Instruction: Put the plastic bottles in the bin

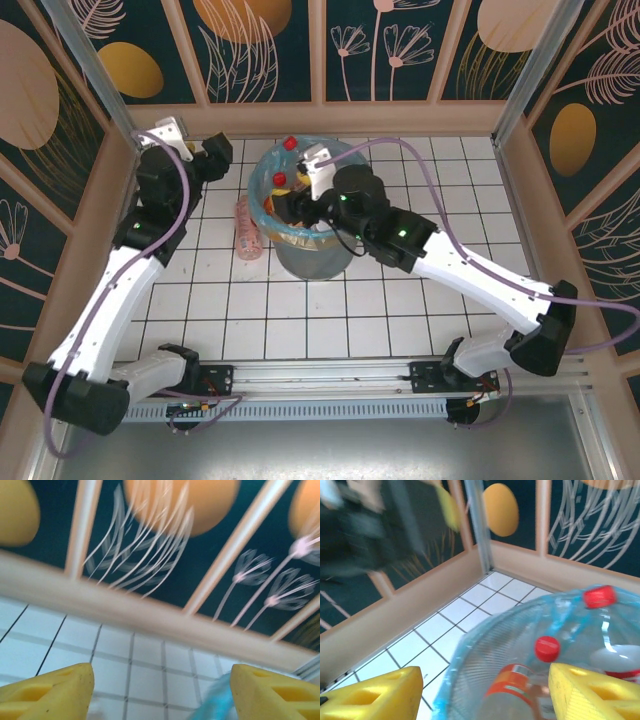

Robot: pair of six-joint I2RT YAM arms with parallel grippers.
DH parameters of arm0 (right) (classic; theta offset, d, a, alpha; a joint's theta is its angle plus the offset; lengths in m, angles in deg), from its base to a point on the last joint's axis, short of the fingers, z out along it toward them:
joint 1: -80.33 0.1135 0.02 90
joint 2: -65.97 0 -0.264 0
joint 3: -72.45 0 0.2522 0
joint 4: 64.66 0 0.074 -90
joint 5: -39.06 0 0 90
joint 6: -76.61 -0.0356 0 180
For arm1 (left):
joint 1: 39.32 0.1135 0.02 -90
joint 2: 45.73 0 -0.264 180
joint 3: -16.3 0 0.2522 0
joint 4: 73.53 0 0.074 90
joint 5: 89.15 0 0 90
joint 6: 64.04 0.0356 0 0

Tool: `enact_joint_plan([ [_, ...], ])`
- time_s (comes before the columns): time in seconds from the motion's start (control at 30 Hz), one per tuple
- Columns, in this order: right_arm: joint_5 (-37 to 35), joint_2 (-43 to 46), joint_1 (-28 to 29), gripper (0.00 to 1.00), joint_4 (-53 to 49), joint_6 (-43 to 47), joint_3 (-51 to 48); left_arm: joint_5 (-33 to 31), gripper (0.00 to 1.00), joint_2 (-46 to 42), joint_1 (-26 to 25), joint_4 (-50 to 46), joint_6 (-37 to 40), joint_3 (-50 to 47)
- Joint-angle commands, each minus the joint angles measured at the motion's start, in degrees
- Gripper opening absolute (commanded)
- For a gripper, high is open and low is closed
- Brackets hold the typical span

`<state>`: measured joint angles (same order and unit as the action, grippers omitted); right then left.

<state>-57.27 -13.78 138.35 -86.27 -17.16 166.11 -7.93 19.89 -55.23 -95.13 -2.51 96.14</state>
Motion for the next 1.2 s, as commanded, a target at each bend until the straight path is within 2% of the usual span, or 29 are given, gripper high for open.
enact_joint_plan([
  [0.0, -1.5, -1.3, 2.9, 0.68, -0.6, 3.5, 2.6, 7.7, 0.74, 3.9, 3.4, 2.4, -4.0, -4.8],
  [0.27, -4.0, -0.7, 5.1, 0.68, 0.6, 3.0, 0.5, 10.7, 0.78, 14.4, 3.7, 5.6, -2.4, -11.1],
  [0.43, -5.2, 1.0, 5.2, 0.68, 1.1, 2.9, -1.0, 15.4, 0.81, 21.7, 3.8, 7.1, -2.0, -11.7],
  [0.63, -7.0, 2.7, 5.2, 0.68, 1.6, 3.2, -2.2, 11.6, 0.81, 25.7, 3.8, 7.0, -1.6, -12.2],
  [1.0, -8.0, 3.6, 5.3, 0.68, 1.5, 2.9, -3.8, 13.3, 0.82, 31.1, 3.8, 8.4, -0.7, -14.7],
  [1.17, -8.9, 4.1, 5.3, 0.69, 1.1, 3.2, -3.8, 12.2, 0.81, 34.8, 3.8, 8.8, 0.3, -13.6],
])
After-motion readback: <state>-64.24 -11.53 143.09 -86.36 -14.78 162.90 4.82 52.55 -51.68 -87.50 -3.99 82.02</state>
